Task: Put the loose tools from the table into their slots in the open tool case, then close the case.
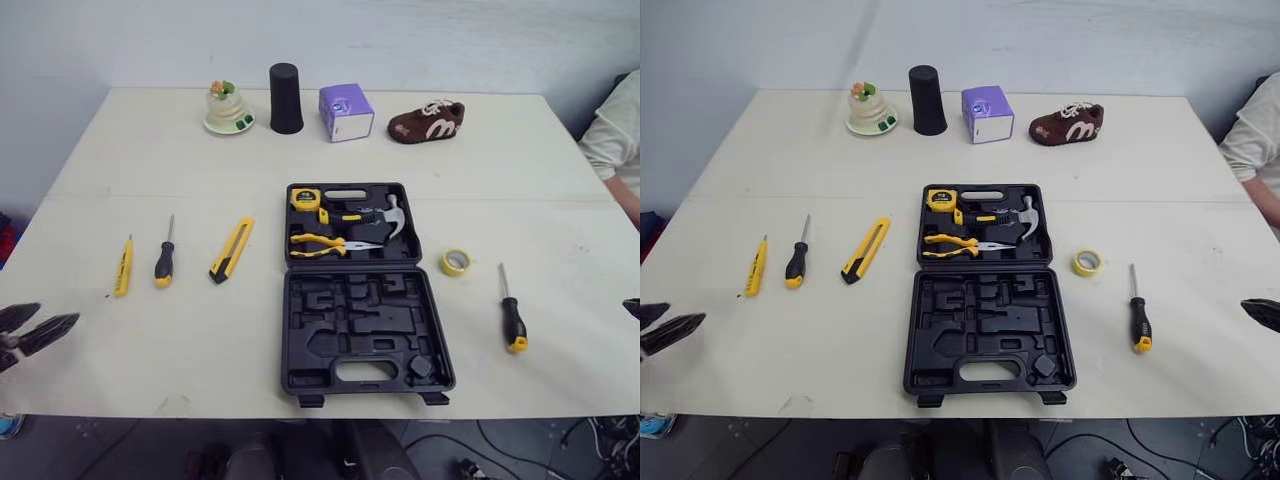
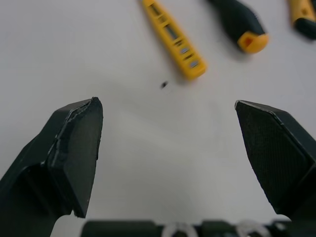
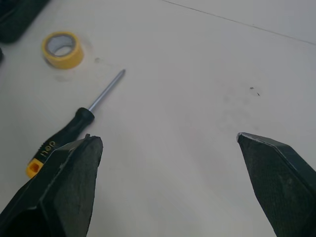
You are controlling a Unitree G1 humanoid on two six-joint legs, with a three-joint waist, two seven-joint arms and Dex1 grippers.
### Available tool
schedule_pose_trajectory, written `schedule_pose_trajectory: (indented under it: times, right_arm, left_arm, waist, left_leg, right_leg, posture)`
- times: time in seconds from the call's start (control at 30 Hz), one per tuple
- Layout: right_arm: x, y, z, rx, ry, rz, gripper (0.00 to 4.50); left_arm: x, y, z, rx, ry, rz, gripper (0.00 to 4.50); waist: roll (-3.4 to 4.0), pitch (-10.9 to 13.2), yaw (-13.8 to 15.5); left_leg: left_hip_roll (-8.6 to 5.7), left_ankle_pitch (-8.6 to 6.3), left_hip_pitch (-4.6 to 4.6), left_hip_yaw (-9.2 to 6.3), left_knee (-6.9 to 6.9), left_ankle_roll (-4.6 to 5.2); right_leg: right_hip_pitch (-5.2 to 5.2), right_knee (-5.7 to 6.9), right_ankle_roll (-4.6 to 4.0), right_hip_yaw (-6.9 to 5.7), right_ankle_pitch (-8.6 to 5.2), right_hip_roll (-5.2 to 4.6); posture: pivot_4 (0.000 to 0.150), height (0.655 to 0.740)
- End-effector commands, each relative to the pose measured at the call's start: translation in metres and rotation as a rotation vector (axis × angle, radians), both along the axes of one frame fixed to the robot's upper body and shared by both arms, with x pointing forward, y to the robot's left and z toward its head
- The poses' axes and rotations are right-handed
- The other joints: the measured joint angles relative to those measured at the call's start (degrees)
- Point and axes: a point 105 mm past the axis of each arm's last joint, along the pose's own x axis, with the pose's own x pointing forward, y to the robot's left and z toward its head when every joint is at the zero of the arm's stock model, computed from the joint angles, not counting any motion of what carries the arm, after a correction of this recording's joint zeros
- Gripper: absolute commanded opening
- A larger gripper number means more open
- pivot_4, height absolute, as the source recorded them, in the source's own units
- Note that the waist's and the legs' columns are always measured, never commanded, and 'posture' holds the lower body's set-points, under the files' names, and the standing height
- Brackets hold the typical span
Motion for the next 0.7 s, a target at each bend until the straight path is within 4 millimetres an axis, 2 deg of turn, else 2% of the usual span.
schedule_pose_trajectory:
  times: [0.03, 0.17, 0.27, 0.4, 0.53, 0.7]
  right_arm:
    - [0.003, 0.034, 0.019, 0.016, -0.073, 0.121, 4.5]
    - [0.002, 0.091, 0.025, 0.052, -0.093, 0.317, 4.5]
    - [-0.001, 0.131, 0.027, 0.067, -0.113, 0.451, 4.5]
    - [-0.007, 0.176, 0.03, 0.077, -0.13, 0.615, 4.5]
    - [-0.006, 0.208, 0.036, 0.074, -0.161, 0.737, 4.5]
    - [0.001, 0.24, 0.041, 0.088, -0.184, 0.867, 4.5]
  left_arm:
    - [0.021, -0.034, 0.017, -0.014, -0.042, -0.029, 4.46]
    - [0.042, -0.072, 0.015, 0.063, -0.002, 0.014, 4.46]
    - [0.059, -0.077, 0.011, 0.033, 0.058, 0.226, 4.46]
    - [0.071, -0.078, 0.007, 0.05, 0.128, 0.428, 4.46]
    - [0.077, -0.089, 0.005, 0.045, 0.204, 0.419, 4.46]
    - [0.084, -0.089, -0.007, 0.024, 0.289, 0.445, 4.46]
  waist:
    - [0.0, 0.0, 0.05]
    - [-0.01, 0.0, 0.1]
    - [-0.01, 0.0, 0.09]
    - [-0.06, 0.0, 0.06]
    - [-0.1, 0.01, 0.12]
    - [-0.11, 0.01, 0.25]
  left_leg:
    - [0.0, 0.03, 0.0, -0.02, 0.0, 0.0]
    - [0.0, 0.11, 0.03, -0.15, 0.06, -0.03]
    - [0.0, 0.13, 0.06, -0.17, 0.1, -0.05]
    - [-0.05, 0.21, 0.02, -0.31, 0.3, -0.03]
    - [-0.05, 0.27, 0.01, -0.3, 0.34, -0.08]
    - [-0.06, 0.35, 0.05, -0.28, 0.37, -0.09]
  right_leg:
    - [0.0, 0.0, 0.04, 0.0, 0.02, 0.02]
    - [0.1, 0.07, 0.09, -0.02, 0.05, 0.06]
    - [0.19, 0.07, 0.15, 0.0, 0.08, 0.08]
    - [0.23, 0.15, 0.26, -0.01, 0.13, 0.12]
    - [0.21, 0.22, 0.26, -0.02, 0.13, 0.14]
    - [0.21, 0.24, 0.24, -0.03, 0.12, 0.11]
  posture:
    - [0.15, 0.7339]
    - [0.15, 0.7339]
    - [0.15, 0.7339]
    - [0.15, 0.7339]
    - [0.15, 0.7339]
    - [0.15, 0.7339]
